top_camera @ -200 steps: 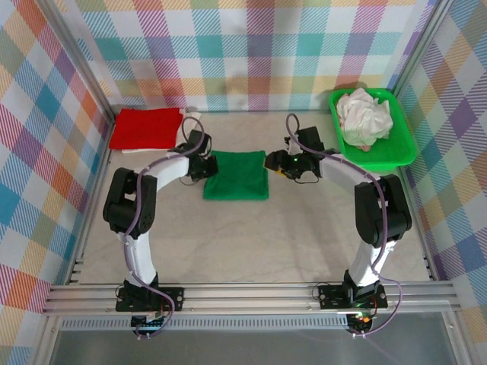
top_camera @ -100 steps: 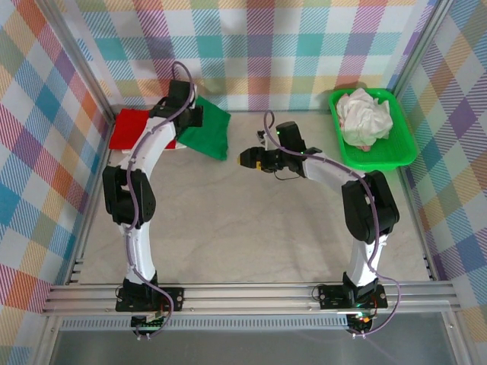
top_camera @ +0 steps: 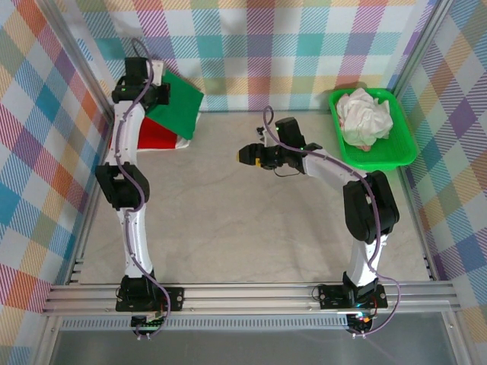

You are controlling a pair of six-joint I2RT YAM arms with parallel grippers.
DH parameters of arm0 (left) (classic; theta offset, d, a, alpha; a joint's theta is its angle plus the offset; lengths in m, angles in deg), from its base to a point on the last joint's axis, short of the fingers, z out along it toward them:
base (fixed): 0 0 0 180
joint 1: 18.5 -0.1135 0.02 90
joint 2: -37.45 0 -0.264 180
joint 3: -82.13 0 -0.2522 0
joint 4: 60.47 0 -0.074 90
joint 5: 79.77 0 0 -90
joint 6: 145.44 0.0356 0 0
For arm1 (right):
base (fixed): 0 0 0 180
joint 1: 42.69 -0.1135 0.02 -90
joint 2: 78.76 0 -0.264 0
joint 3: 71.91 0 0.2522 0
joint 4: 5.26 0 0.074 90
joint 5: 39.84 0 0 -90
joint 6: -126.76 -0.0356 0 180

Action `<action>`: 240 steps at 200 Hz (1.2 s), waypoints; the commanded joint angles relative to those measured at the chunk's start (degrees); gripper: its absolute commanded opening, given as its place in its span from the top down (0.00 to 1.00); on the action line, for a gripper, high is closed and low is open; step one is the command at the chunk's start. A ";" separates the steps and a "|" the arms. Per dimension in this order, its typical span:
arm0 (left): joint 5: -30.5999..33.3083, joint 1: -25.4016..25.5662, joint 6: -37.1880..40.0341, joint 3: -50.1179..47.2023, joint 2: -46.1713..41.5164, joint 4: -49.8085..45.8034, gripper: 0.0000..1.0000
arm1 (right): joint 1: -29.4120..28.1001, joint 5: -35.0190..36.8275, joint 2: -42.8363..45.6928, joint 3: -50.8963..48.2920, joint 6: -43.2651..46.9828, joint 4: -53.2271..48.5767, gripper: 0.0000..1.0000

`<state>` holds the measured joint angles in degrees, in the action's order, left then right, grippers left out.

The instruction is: Fold and stack the t-shirts

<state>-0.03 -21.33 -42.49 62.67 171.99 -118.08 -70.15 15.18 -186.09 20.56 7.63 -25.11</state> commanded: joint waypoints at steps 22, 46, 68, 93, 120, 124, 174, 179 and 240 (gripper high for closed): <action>-9.44 -7.72 -0.59 5.11 4.48 2.02 1.00 | -0.46 1.38 2.78 -1.42 0.28 -4.13 0.29; -10.89 -10.83 -1.93 8.04 9.14 3.14 1.00 | -0.41 1.94 3.68 -1.53 0.74 -5.56 0.29; -7.98 -12.40 -1.22 9.03 12.11 3.75 1.00 | -0.44 2.36 4.26 -0.86 0.91 -6.87 0.29; -0.34 -12.57 0.68 10.53 12.36 5.33 0.38 | -0.50 4.20 5.29 0.32 2.43 -9.00 0.28; 8.36 -12.57 -0.97 11.58 6.95 4.13 0.00 | -0.48 9.53 6.02 1.74 4.95 -11.88 0.27; 10.10 -12.56 -1.77 11.57 5.89 3.78 0.00 | -0.49 10.33 6.20 2.09 5.31 -12.39 0.27; 11.07 -9.67 -10.56 -14.51 -22.60 9.97 0.00 | -0.29 34.94 15.48 -3.57 11.73 -9.56 0.10; 10.49 -8.63 -11.29 -22.84 -27.69 14.51 0.00 | -0.17 37.86 17.03 -5.60 12.68 -7.44 0.07; 12.58 5.10 -17.63 -92.17 -69.09 54.32 0.00 | 7.34 52.76 37.77 -30.99 20.94 12.88 0.00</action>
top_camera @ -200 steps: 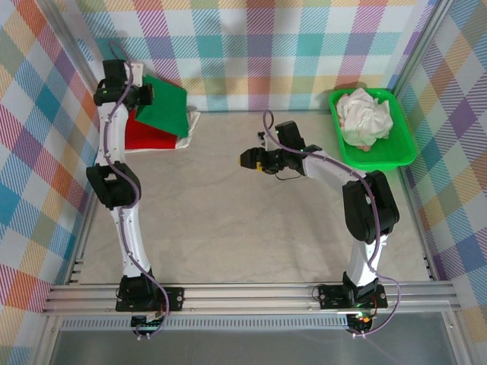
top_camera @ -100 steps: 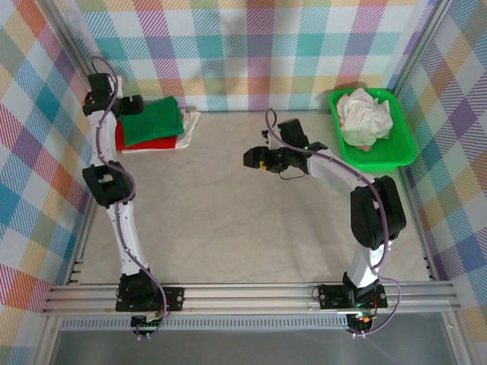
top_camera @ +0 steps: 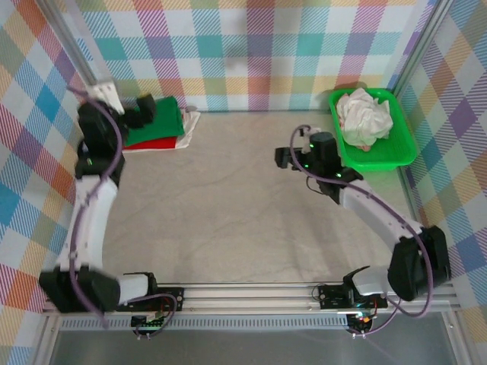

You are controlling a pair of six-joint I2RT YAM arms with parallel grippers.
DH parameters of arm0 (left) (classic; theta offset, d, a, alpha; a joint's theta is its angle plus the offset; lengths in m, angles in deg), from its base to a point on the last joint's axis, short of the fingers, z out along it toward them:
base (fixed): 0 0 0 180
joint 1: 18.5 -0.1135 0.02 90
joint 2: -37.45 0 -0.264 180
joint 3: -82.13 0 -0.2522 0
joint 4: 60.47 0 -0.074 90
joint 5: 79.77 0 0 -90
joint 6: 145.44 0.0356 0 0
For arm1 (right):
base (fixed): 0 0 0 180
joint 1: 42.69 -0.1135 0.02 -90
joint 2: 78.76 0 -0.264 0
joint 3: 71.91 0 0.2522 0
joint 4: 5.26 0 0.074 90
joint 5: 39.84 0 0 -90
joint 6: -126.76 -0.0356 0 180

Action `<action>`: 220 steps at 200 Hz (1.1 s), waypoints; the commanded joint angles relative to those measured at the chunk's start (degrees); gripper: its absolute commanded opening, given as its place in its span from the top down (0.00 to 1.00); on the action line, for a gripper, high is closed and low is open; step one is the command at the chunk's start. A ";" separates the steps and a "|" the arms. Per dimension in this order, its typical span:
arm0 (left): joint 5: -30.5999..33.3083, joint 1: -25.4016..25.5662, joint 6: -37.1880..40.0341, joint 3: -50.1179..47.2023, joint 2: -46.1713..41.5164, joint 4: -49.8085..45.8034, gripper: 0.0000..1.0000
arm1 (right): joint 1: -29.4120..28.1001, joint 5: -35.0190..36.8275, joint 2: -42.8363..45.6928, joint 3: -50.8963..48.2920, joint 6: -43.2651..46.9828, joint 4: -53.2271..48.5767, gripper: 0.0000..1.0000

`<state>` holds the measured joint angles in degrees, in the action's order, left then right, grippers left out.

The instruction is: Fold and stack the t-shirts

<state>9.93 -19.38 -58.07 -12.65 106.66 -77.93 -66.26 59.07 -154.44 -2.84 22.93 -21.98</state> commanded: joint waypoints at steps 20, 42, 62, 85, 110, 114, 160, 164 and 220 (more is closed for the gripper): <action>4.77 4.94 -1.12 -27.66 -7.45 17.73 0.00 | 5.42 12.27 10.97 -13.88 7.20 12.06 0.00; 6.79 5.15 -3.10 -38.08 -9.98 22.03 0.00 | 6.05 15.08 14.97 -20.83 8.24 16.12 0.00; 8.97 5.23 -3.38 -47.02 -10.11 29.84 0.00 | 6.73 16.77 16.50 -25.75 8.48 18.17 0.00; 10.95 5.19 -0.45 -50.72 -6.41 33.69 0.00 | 8.23 16.71 16.03 -28.22 9.08 18.08 0.00; 13.55 5.21 0.35 -51.81 -1.20 38.71 0.00 | 12.93 10.62 12.67 -30.47 9.12 21.15 0.00; 13.55 5.24 0.67 -52.27 -0.22 40.29 0.00 | 13.78 10.20 11.96 -30.95 8.71 21.91 0.00; 12.06 5.14 2.01 -51.73 13.13 52.10 0.00 | 22.02 -0.60 0.31 -32.57 8.94 36.76 0.00; 12.03 5.11 1.94 -51.29 14.18 52.13 0.00 | 22.32 -1.65 -0.54 -32.10 9.79 37.33 0.00; 1.79 5.11 6.15 -54.67 19.33 62.33 0.00 | 23.39 -11.14 -10.42 -39.34 13.52 63.20 0.00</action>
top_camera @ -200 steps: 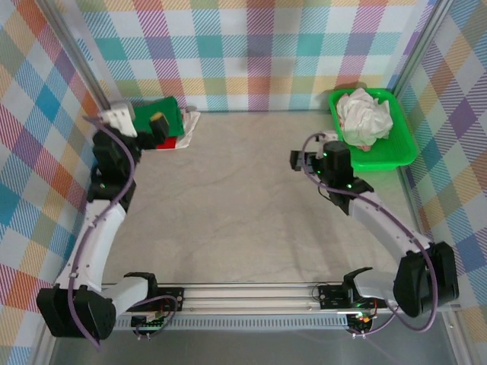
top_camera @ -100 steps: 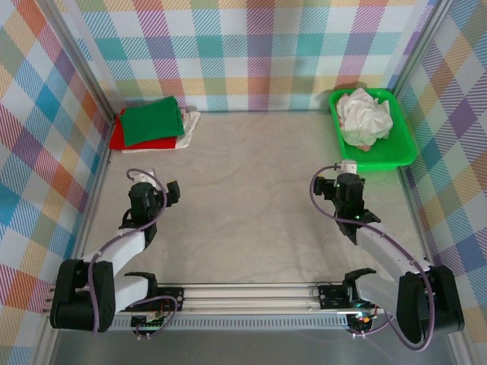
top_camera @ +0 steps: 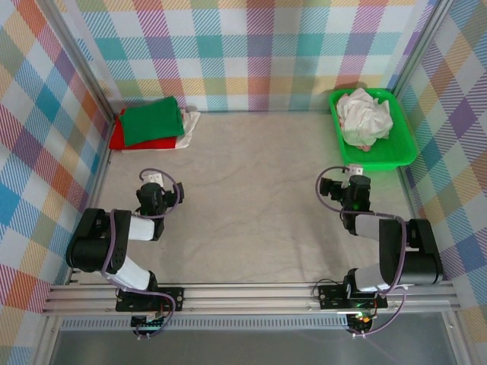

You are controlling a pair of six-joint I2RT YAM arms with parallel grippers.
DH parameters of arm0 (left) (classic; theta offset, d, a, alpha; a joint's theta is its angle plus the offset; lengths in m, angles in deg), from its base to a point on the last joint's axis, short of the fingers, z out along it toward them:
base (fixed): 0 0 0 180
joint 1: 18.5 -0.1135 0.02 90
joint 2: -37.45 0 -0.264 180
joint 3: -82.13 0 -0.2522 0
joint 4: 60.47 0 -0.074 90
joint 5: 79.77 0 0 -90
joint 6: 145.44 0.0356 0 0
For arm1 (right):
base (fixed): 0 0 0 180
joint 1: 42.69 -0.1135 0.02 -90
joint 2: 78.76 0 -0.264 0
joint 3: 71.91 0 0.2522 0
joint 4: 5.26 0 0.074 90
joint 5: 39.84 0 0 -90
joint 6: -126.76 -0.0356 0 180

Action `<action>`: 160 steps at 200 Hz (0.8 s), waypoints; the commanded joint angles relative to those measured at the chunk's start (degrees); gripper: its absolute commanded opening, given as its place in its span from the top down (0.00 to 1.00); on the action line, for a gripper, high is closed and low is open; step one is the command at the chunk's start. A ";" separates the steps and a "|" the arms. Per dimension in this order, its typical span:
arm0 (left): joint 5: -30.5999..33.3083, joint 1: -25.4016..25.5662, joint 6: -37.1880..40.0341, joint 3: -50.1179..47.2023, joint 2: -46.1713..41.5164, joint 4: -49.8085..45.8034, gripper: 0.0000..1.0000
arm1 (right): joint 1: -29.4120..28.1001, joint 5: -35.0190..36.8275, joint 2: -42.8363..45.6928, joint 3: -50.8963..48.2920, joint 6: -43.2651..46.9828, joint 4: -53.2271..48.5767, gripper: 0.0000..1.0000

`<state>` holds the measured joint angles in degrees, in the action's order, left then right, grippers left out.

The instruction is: Fold and stack the t-shirts

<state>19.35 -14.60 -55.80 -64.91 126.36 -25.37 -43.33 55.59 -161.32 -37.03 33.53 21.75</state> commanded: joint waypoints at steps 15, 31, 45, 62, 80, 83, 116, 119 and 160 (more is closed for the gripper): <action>-8.07 0.37 4.05 -3.35 -0.36 11.65 0.00 | 0.40 -9.67 -4.97 -5.63 3.64 21.81 0.00; -8.37 0.32 4.16 0.25 0.06 5.73 0.00 | 0.45 -8.77 -4.83 -0.58 3.30 12.06 0.00; -7.65 0.21 3.69 4.73 0.67 -2.12 0.00 | 0.81 -7.77 -5.32 2.45 2.41 6.80 0.01; -5.91 -1.00 1.57 4.70 0.75 -2.14 0.00 | 0.77 -6.65 -5.37 2.02 2.24 7.79 0.00; -5.77 -0.92 1.65 4.75 0.75 -2.21 0.00 | 0.73 -6.61 -5.41 2.08 2.25 7.58 0.00; -5.65 -0.91 1.62 4.71 0.81 -2.23 0.00 | 0.67 -6.58 -5.41 2.08 2.26 7.55 0.00; -5.09 -0.56 1.82 4.97 0.83 -2.48 0.00 | 0.51 -6.56 -5.50 2.42 2.57 7.06 0.00; -5.08 -0.51 1.85 4.97 0.83 -2.52 0.00 | 0.53 -6.57 -5.58 2.51 2.55 6.93 0.00; -4.96 -0.43 1.86 4.97 0.83 -2.64 0.00 | 0.64 -6.93 -5.57 2.61 2.48 6.76 0.00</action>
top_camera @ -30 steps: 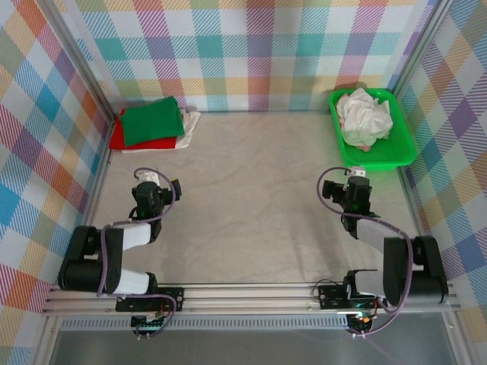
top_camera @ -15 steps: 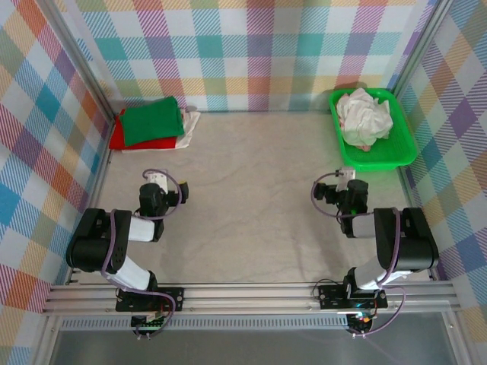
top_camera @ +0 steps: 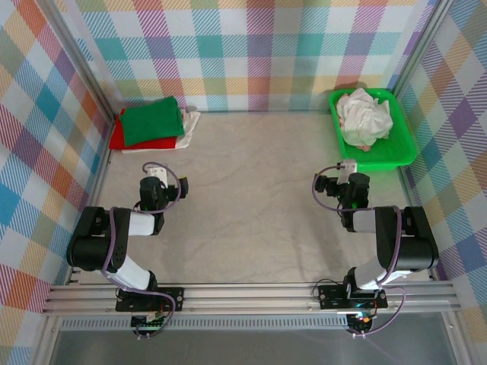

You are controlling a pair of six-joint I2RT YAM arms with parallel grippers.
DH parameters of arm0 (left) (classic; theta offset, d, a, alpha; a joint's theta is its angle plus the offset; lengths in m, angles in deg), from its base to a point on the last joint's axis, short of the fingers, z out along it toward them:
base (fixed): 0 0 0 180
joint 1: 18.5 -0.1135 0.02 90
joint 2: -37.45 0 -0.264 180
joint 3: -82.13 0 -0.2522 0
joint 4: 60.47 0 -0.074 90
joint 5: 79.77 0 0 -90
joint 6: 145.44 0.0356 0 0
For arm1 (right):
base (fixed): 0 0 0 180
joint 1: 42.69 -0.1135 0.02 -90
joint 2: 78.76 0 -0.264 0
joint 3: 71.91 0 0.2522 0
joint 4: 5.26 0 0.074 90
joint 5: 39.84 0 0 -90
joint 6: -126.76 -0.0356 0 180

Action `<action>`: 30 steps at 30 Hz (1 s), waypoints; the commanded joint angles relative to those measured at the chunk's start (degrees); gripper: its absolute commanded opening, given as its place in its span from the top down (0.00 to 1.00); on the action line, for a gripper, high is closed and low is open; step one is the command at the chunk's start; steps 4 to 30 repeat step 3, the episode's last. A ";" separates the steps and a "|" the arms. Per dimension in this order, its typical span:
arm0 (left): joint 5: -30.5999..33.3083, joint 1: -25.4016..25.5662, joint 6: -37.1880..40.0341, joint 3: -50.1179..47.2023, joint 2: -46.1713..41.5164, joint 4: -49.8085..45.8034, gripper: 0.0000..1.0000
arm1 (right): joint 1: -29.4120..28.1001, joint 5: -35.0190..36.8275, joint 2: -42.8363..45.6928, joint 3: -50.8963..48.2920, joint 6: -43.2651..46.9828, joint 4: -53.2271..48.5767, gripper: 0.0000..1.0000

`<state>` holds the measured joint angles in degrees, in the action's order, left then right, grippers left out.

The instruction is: Fold and stack the t-shirts

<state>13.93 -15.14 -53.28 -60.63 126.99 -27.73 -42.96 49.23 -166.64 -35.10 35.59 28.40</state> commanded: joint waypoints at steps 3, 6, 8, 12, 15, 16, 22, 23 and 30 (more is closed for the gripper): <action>0.43 0.07 -0.66 0.69 0.20 -0.26 0.00 | 0.27 -0.57 -0.20 0.51 0.47 0.38 0.00; 0.43 0.07 -0.66 0.69 0.20 -0.26 0.00 | 0.27 -0.57 -0.20 0.51 0.47 0.38 0.00; 0.43 0.07 -0.66 0.69 0.20 -0.26 0.00 | 0.27 -0.57 -0.20 0.51 0.47 0.38 0.00; 0.43 0.07 -0.66 0.69 0.20 -0.26 0.00 | 0.27 -0.57 -0.20 0.51 0.47 0.38 0.00; 0.43 0.07 -0.66 0.69 0.20 -0.26 0.00 | 0.27 -0.57 -0.20 0.51 0.47 0.38 0.00; 0.43 0.07 -0.66 0.69 0.20 -0.26 0.00 | 0.27 -0.57 -0.20 0.51 0.47 0.38 0.00; 0.43 0.07 -0.66 0.69 0.20 -0.26 0.00 | 0.27 -0.57 -0.20 0.51 0.47 0.38 0.00; 0.43 0.07 -0.66 0.69 0.20 -0.26 0.00 | 0.27 -0.57 -0.20 0.51 0.47 0.38 0.00; 0.43 0.07 -0.66 0.69 0.20 -0.26 0.00 | 0.27 -0.57 -0.20 0.51 0.47 0.38 0.00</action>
